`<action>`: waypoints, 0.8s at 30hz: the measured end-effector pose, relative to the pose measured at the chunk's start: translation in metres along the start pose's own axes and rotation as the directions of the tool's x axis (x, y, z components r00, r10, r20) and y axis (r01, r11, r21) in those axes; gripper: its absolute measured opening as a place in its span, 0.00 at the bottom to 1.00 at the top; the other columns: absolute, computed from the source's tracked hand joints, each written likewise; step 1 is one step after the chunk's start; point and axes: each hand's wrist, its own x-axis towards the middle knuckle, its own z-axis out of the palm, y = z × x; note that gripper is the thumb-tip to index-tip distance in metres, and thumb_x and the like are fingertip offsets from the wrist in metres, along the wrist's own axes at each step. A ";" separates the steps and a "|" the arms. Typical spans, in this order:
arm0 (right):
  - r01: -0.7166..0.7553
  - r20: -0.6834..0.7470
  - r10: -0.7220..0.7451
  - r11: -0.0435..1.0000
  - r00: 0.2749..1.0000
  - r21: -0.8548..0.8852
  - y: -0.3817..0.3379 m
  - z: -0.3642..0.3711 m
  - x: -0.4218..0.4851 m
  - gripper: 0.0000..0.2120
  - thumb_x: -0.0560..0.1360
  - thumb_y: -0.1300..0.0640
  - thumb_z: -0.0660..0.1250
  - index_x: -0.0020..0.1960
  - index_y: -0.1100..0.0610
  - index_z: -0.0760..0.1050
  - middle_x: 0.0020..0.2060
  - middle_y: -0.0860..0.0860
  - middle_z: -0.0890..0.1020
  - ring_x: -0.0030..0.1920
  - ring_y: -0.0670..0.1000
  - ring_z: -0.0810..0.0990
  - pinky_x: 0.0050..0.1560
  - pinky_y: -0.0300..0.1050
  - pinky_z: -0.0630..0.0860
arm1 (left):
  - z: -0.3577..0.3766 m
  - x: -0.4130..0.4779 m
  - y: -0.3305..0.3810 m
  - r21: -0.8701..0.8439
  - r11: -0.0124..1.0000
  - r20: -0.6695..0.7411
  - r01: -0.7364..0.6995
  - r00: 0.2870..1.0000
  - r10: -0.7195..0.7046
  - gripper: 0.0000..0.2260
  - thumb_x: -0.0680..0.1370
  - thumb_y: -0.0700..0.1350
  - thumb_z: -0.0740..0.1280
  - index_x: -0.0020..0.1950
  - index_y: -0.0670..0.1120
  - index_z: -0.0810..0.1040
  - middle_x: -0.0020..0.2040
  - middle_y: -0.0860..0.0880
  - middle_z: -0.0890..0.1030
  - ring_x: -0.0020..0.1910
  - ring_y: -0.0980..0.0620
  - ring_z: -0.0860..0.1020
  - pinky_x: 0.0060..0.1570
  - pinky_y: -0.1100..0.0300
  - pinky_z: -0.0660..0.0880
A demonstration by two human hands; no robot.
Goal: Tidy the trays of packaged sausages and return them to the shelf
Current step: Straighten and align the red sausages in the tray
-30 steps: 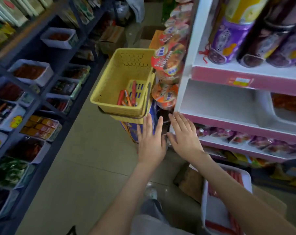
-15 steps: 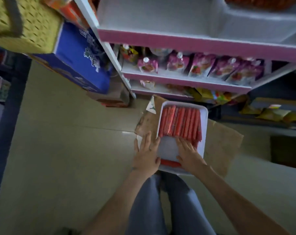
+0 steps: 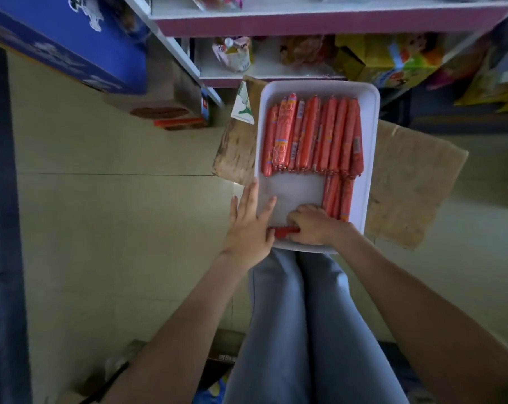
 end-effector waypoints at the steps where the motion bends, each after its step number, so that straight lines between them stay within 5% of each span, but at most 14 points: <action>1: 0.008 0.016 -0.008 0.999 1.000 0.037 -0.001 -0.004 -0.006 0.15 0.75 0.43 0.63 0.55 0.53 0.72 0.56 0.55 0.75 0.59 0.57 0.72 0.59 0.48 0.69 | -0.004 -0.001 0.004 0.010 1.000 -0.003 0.012 1.000 -0.012 0.30 0.80 0.51 0.58 0.78 0.51 0.48 0.72 0.43 0.26 0.68 0.48 0.23 0.73 0.45 0.35; 5: 0.067 -0.036 -0.067 0.998 0.997 -0.014 -0.007 -0.015 -0.025 0.14 0.75 0.45 0.62 0.51 0.55 0.72 0.50 0.54 0.79 0.50 0.57 0.76 0.50 0.47 0.72 | -0.020 -0.004 0.016 -0.119 0.993 -0.135 0.015 0.990 -0.031 0.23 0.77 0.43 0.62 0.72 0.47 0.67 0.77 0.39 0.39 0.75 0.44 0.35 0.72 0.46 0.36; 12: 0.133 -0.032 -0.133 0.991 0.991 -0.007 -0.004 -0.013 -0.046 0.10 0.78 0.45 0.61 0.45 0.51 0.66 0.44 0.51 0.77 0.46 0.56 0.77 0.46 0.48 0.72 | -0.042 -0.011 0.028 -0.182 0.980 -0.062 0.082 0.994 -0.094 0.20 0.78 0.41 0.58 0.71 0.50 0.69 0.78 0.41 0.47 0.77 0.43 0.41 0.74 0.46 0.40; 16: 0.167 -0.402 -0.055 0.954 0.914 0.249 -0.014 -0.031 -0.077 0.10 0.78 0.55 0.62 0.58 0.56 0.70 0.44 0.54 0.76 0.44 0.54 0.77 0.48 0.49 0.73 | -0.065 -0.022 0.032 -0.388 0.914 -0.065 0.120 0.985 -0.157 0.18 0.80 0.41 0.58 0.70 0.45 0.69 0.74 0.42 0.64 0.74 0.43 0.58 0.72 0.52 0.55; 19: 0.286 -0.600 0.167 0.760 0.783 0.584 -0.034 -0.067 -0.120 0.11 0.79 0.59 0.61 0.60 0.51 0.66 0.39 0.48 0.76 0.36 0.49 0.77 0.41 0.48 0.76 | -0.105 -0.039 0.048 -0.589 0.802 0.013 0.101 0.993 -0.116 0.18 0.82 0.45 0.58 0.72 0.45 0.66 0.70 0.44 0.70 0.68 0.46 0.69 0.65 0.57 0.64; 22: 0.438 -0.675 0.285 0.581 0.681 0.686 -0.055 -0.114 -0.169 0.16 0.79 0.63 0.61 0.62 0.47 0.66 0.43 0.50 0.80 0.43 0.49 0.82 0.42 0.43 0.79 | -0.155 -0.057 0.070 -0.639 0.769 0.037 0.021 0.999 0.003 0.17 0.82 0.47 0.59 0.71 0.49 0.67 0.66 0.46 0.74 0.64 0.48 0.73 0.59 0.56 0.69; 24: 0.510 -0.673 0.383 0.448 0.632 0.734 -0.067 -0.145 -0.204 0.13 0.79 0.65 0.63 0.61 0.53 0.70 0.40 0.47 0.82 0.41 0.46 0.83 0.41 0.38 0.79 | -0.190 -0.069 0.080 -0.617 0.785 -0.041 -0.057 0.998 0.040 0.14 0.82 0.47 0.60 0.66 0.48 0.71 0.59 0.47 0.78 0.58 0.48 0.76 0.51 0.60 0.70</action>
